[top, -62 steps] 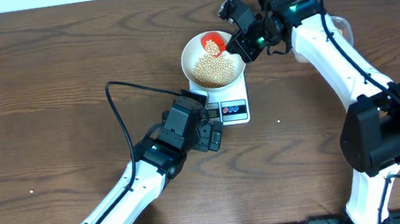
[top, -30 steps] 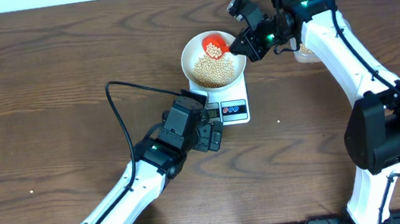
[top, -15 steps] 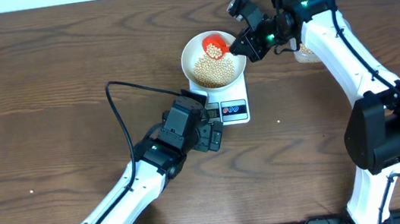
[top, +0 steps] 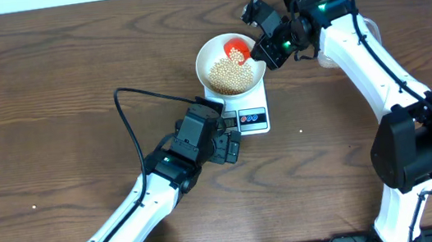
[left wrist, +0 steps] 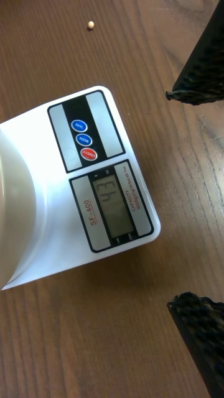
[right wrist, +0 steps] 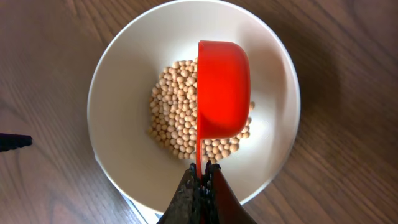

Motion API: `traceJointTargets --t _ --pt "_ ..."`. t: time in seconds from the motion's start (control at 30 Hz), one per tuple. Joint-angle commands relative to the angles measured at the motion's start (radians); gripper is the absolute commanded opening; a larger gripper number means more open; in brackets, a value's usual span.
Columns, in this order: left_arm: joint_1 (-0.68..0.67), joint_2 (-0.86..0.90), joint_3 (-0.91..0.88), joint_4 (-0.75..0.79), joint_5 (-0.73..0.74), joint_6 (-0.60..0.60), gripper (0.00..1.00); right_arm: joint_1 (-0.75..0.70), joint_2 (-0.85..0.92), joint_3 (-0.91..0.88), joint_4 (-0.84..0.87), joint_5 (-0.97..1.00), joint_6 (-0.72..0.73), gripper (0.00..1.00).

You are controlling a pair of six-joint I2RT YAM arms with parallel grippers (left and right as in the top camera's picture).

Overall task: Scoop item into bowl and weigh 50g on scale
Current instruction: 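Keep tapping the scoop over the bowl while the scale reads upward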

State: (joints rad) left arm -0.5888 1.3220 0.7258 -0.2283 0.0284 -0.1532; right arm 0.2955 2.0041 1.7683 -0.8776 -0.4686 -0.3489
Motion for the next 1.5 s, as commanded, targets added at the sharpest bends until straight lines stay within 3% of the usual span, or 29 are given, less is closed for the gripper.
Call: traceJointTargets --t 0.0,1.47 --pt "0.005 -0.003 -0.004 -0.002 0.005 0.007 0.99 0.006 -0.036 0.025 -0.002 0.015 -0.027 0.01" --pt "0.005 -0.003 -0.004 -0.002 0.005 0.007 0.99 0.008 -0.036 0.025 -0.001 0.046 -0.200 0.01"
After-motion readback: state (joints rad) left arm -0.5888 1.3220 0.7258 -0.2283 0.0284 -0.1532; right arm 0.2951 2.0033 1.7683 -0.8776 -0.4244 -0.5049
